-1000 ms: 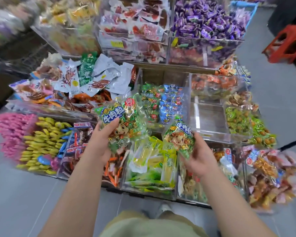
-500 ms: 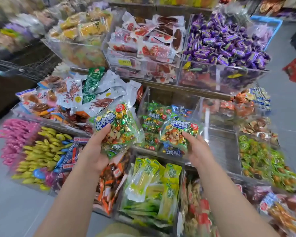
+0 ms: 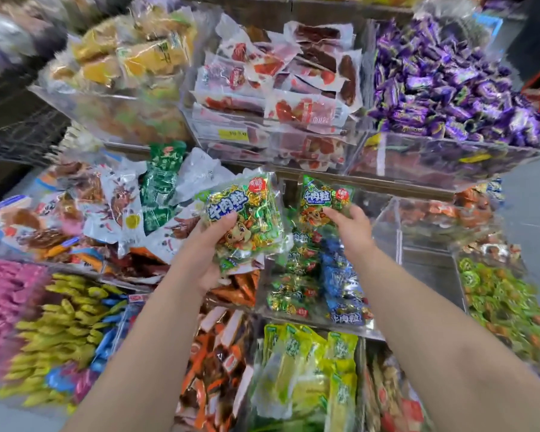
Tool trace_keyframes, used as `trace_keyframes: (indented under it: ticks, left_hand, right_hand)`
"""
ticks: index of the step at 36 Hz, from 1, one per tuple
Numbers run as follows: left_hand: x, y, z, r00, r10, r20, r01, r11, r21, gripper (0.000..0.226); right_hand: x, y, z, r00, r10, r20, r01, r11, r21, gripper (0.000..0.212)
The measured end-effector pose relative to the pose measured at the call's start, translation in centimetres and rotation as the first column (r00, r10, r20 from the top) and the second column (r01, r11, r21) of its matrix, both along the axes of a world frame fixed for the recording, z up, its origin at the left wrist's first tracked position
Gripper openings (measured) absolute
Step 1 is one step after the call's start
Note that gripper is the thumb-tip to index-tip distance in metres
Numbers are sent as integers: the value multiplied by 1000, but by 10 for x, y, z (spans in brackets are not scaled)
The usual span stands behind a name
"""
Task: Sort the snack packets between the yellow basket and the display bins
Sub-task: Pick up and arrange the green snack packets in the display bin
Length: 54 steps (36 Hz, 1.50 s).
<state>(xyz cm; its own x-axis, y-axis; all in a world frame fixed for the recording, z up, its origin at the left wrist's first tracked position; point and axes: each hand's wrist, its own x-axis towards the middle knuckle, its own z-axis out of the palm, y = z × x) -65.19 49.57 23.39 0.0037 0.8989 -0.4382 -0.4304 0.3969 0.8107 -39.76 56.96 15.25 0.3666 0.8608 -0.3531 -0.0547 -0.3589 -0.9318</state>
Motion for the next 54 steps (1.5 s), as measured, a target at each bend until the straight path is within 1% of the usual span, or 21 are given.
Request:
trace_keyframes:
  ticks: [3, 5, 7, 9, 14, 16, 19, 22, 25, 27, 29, 31, 33, 35, 37, 40, 43, 46, 49, 52, 54]
  left_hand:
    - [-2, 13, -5, 1000, -23, 14, 23, 1000, -3, 101]
    - [-4, 18, -8, 999, -39, 23, 39, 999, 5, 86]
    - [-7, 21, -13, 999, -37, 17, 37, 999, -5, 75]
    - [-9, 22, -16, 1000, -20, 20, 20, 1000, -22, 77]
    - [-8, 22, -19, 1000, -9, -14, 8, 999, -54, 115]
    - [-6, 23, -19, 999, -35, -26, 34, 999, -42, 140]
    - [-1, 22, -18, 997, -63, -36, 61, 997, -52, 152]
    - [4, 19, -17, 997, -69, -43, 67, 997, -49, 142]
    - [12, 14, -15, 992, -99, -72, 97, 995, -25, 125]
    - [18, 11, -11, 984, -129, -119, 126, 991, -33, 127]
    - [25, 8, -8, 974, -155, -166, 153, 988, -26, 123]
    - [33, 5, -5, 965, -171, -200, 174, 985, -3, 110]
    - [39, 1, -3, 949, -188, -254, 198, 980, 13, 118]
    - [41, -1, -4, 948, -176, -267, 189, 982, 22, 134]
    - [41, -3, -2, 957, -133, -258, 136, 991, -5, 135]
    - [30, -3, -6, 966, 4, -257, -17, 999, -49, 99]
    - [16, -5, -10, 935, 59, -351, -75, 997, -33, 83]
    - [8, -6, -12, 925, 72, -374, -90, 995, -31, 71]
    - [9, -4, -11, 938, 76, -338, -100, 993, -55, 79]
    - [13, -1, -9, 949, 87, -304, -114, 991, -73, 83]
    - [11, 0, -10, 949, 82, -304, -114, 989, -91, 85]
  right_hand:
    - [-4, 17, -10, 1000, 30, -2, -30, 999, -41, 73]
    - [-6, 26, -16, 998, 56, 16, -54, 996, -70, 75]
    - [-7, 32, -21, 999, 52, 15, -50, 995, -91, 66]
    - [-8, 33, -22, 998, 51, 21, -49, 994, -98, 53]
    - [-8, 32, -26, 954, 33, 296, -22, 999, -40, 71]
    - [-9, 28, -25, 955, -14, 296, 17, 1000, -8, 73]
    - [-9, 18, -21, 957, 3, 289, 6, 1000, -28, 80]
    - [-9, 4, -12, 965, -24, 262, 28, 1000, -11, 74]
    - [-15, -20, 9, 982, -76, 170, 62, 994, 85, 30]
    - [-22, -37, 26, 999, 39, 0, -39, 993, 115, 15]
    - [-31, -53, 39, 955, 253, -157, -236, 964, 121, 27]
    - [-37, -65, 46, 892, 436, -117, -428, 900, 85, 53]
    - [-39, -73, 45, 875, 483, -15, -482, 875, 51, 68]
    - [-34, -78, 43, 889, 458, -7, -457, 888, 44, 61]
    - [-25, -79, 40, 914, 400, -67, -396, 916, 71, 46]
    - [-4, -73, 33, 960, 226, -163, -206, 969, 133, 36]
    - [18, -62, 23, 995, 92, -34, -88, 991, 98, 50]
    - [17, -44, 15, 986, 127, 110, -137, 987, 83, 45]
    - [1, -18, 2, 956, 182, 231, -202, 977, 68, 41]
    - [-13, 3, -9, 957, 191, 220, -200, 980, 21, 39]
    - [-17, 10, -17, 943, 230, 239, -223, 973, -57, 52]
